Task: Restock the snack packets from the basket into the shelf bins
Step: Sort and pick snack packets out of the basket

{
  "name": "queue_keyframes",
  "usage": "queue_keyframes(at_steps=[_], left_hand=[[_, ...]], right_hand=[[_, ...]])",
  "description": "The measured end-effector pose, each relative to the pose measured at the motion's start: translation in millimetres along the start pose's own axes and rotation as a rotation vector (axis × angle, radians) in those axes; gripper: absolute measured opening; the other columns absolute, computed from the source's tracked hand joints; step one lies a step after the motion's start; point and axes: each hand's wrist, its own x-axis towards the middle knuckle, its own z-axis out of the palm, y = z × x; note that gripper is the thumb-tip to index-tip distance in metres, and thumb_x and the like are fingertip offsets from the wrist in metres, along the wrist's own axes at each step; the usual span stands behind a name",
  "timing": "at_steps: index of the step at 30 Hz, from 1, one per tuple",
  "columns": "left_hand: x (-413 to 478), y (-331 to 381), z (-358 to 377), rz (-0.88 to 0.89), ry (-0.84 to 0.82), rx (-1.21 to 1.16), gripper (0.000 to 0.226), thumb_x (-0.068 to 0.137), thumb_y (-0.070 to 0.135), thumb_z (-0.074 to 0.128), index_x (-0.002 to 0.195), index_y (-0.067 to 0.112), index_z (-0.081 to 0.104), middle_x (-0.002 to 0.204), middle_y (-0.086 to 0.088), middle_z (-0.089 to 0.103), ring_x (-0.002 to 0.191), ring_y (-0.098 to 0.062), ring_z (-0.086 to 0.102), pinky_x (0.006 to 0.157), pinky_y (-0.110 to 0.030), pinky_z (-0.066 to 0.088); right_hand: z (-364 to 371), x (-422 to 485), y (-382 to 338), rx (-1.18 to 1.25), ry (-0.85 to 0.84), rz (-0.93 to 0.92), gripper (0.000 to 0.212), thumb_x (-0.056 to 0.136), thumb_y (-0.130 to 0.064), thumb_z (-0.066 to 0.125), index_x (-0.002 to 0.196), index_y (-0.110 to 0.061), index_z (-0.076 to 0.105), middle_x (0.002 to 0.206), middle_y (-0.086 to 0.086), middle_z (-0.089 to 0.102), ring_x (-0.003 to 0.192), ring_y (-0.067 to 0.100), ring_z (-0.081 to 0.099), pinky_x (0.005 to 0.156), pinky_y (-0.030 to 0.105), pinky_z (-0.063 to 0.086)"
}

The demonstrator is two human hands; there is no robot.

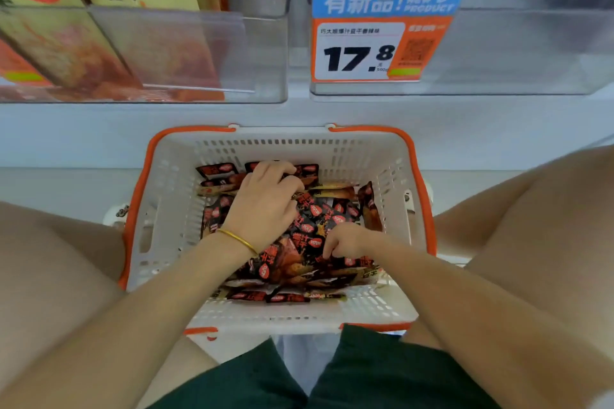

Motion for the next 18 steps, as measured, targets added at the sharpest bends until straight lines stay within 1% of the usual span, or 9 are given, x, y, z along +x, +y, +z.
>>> queue_keyframes(at_steps=[4, 6, 8, 9, 11, 14, 16, 17, 18], left_hand=[[5, -2, 7, 0.002, -0.002, -0.023, 0.021, 0.077, 0.005, 0.068, 0.097, 0.007, 0.068, 0.116, -0.013, 0.059, 0.113, -0.037, 0.051, 0.092, -0.049, 0.047], [3, -4, 10, 0.01, 0.006, -0.024, 0.02, 0.078, 0.005, 0.067, 0.098, 0.007, 0.068, 0.115, -0.012, 0.059, 0.113, -0.037, 0.05, 0.092, -0.048, 0.047], [2, -5, 11, 0.002, -0.01, -0.026, 0.023, 0.082, 0.007, 0.064, 0.104, 0.008, 0.067, 0.119, -0.009, 0.057, 0.117, -0.033, 0.047, 0.096, -0.045, 0.044], [3, -4, 12, -0.023, -0.039, -0.041, 0.025, 0.085, 0.011, 0.061, 0.11, 0.01, 0.064, 0.123, -0.006, 0.055, 0.12, -0.03, 0.044, 0.1, -0.042, 0.04], [4, -3, 11, -0.098, -0.141, -0.114, 0.034, 0.089, 0.021, 0.059, 0.123, 0.016, 0.057, 0.131, 0.0, 0.051, 0.126, -0.025, 0.04, 0.106, -0.034, 0.033], [5, 3, 5, -0.192, -0.398, -0.3, 0.056, 0.087, 0.036, 0.065, 0.138, 0.021, 0.046, 0.139, 0.002, 0.048, 0.131, -0.021, 0.04, 0.108, -0.035, 0.035], [6, 11, -2, -0.2, -0.481, -0.372, 0.056, 0.085, 0.036, 0.067, 0.135, 0.02, 0.048, 0.134, 0.001, 0.053, 0.123, -0.017, 0.048, 0.1, -0.025, 0.039], [5, 15, -5, -0.193, -0.467, -0.386, 0.042, 0.086, 0.033, 0.067, 0.125, 0.022, 0.055, 0.123, 0.002, 0.059, 0.11, -0.014, 0.053, 0.089, -0.02, 0.04], [5, 18, -8, -0.198, -0.439, -0.385, 0.021, 0.087, 0.031, 0.066, 0.106, 0.025, 0.059, 0.105, 0.005, 0.06, 0.093, -0.012, 0.054, 0.075, -0.018, 0.039]], right_hand=[[17, 16, 0, -0.068, -0.113, 0.014, 0.047, 0.092, 0.01, 0.038, 0.136, -0.003, 0.049, 0.144, 0.013, 0.043, 0.132, 0.026, 0.04, 0.106, 0.03, 0.035], [15, 17, 0, -0.07, -0.096, 0.0, 0.048, 0.09, 0.012, 0.039, 0.134, -0.003, 0.05, 0.142, 0.015, 0.044, 0.13, 0.027, 0.042, 0.106, 0.031, 0.036], [-2, 12, -2, -0.042, -0.048, -0.032, 0.043, 0.088, 0.01, 0.046, 0.128, -0.002, 0.057, 0.137, 0.014, 0.051, 0.125, 0.027, 0.048, 0.103, 0.032, 0.04], [-15, 6, -6, -0.029, -0.038, -0.065, 0.038, 0.089, 0.005, 0.05, 0.125, -0.003, 0.06, 0.132, 0.012, 0.055, 0.121, 0.025, 0.052, 0.101, 0.03, 0.042], [-45, -18, -17, -0.036, -0.018, -0.158, 0.031, 0.091, -0.006, 0.057, 0.121, -0.006, 0.063, 0.124, 0.003, 0.06, 0.113, 0.016, 0.054, 0.092, 0.02, 0.038], [-80, -65, -31, 0.006, 0.089, -0.29, 0.027, 0.09, -0.011, 0.06, 0.116, -0.012, 0.067, 0.107, -0.011, 0.059, 0.095, 0.001, 0.049, 0.073, 0.008, 0.035], [-90, -93, -32, 0.082, 0.147, -0.332, 0.023, 0.09, -0.012, 0.061, 0.111, -0.016, 0.069, 0.098, -0.022, 0.055, 0.085, -0.008, 0.049, 0.072, 0.002, 0.037], [-91, -104, -31, 0.131, 0.167, -0.351, 0.021, 0.09, -0.013, 0.06, 0.109, -0.019, 0.07, 0.096, -0.025, 0.055, 0.083, -0.011, 0.05, 0.073, 0.001, 0.037], [-92, -113, -30, 0.197, 0.19, -0.366, 0.021, 0.091, -0.013, 0.06, 0.107, -0.021, 0.069, 0.096, -0.025, 0.057, 0.083, -0.014, 0.052, 0.075, 0.002, 0.038]])
